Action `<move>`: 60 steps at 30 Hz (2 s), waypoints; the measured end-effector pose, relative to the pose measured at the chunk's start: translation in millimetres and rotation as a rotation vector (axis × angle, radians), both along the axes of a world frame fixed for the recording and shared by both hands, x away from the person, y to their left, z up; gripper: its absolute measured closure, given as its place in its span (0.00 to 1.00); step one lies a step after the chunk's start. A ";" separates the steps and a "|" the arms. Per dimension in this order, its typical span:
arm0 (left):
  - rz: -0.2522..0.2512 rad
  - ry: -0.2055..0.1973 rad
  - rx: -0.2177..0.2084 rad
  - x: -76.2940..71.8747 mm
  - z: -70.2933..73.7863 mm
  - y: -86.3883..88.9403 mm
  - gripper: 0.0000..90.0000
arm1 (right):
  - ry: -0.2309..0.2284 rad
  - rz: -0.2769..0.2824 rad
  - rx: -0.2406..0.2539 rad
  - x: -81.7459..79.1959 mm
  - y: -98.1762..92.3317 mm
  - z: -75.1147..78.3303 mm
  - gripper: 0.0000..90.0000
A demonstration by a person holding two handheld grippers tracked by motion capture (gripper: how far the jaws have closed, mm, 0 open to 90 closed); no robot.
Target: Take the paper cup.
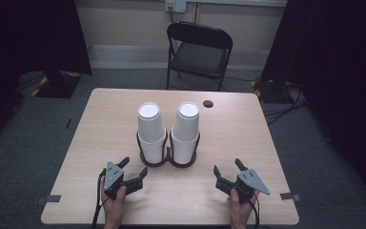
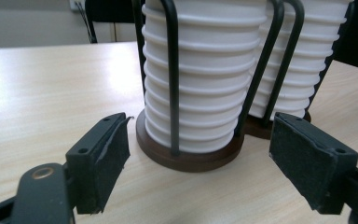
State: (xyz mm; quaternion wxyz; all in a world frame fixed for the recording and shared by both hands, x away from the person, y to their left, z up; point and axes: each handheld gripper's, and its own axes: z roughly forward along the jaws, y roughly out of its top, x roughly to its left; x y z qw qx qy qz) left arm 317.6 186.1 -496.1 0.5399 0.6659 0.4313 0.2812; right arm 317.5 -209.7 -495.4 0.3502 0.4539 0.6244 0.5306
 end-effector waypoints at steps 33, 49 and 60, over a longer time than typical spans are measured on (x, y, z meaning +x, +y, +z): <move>-0.185 -0.019 -0.075 -12.3 52.6 -12.5 0.26 | 0.036 0.060 -0.011 1.2 1.9 0.6 0.15; -0.304 -0.039 -0.053 1.3 81.7 -34.3 0.32 | 0.054 0.052 -0.013 3.3 1.8 0.9 0.15; -0.356 -0.057 -0.010 11.7 101.5 -55.7 0.28 | 0.056 0.038 -0.006 3.4 1.3 0.8 0.15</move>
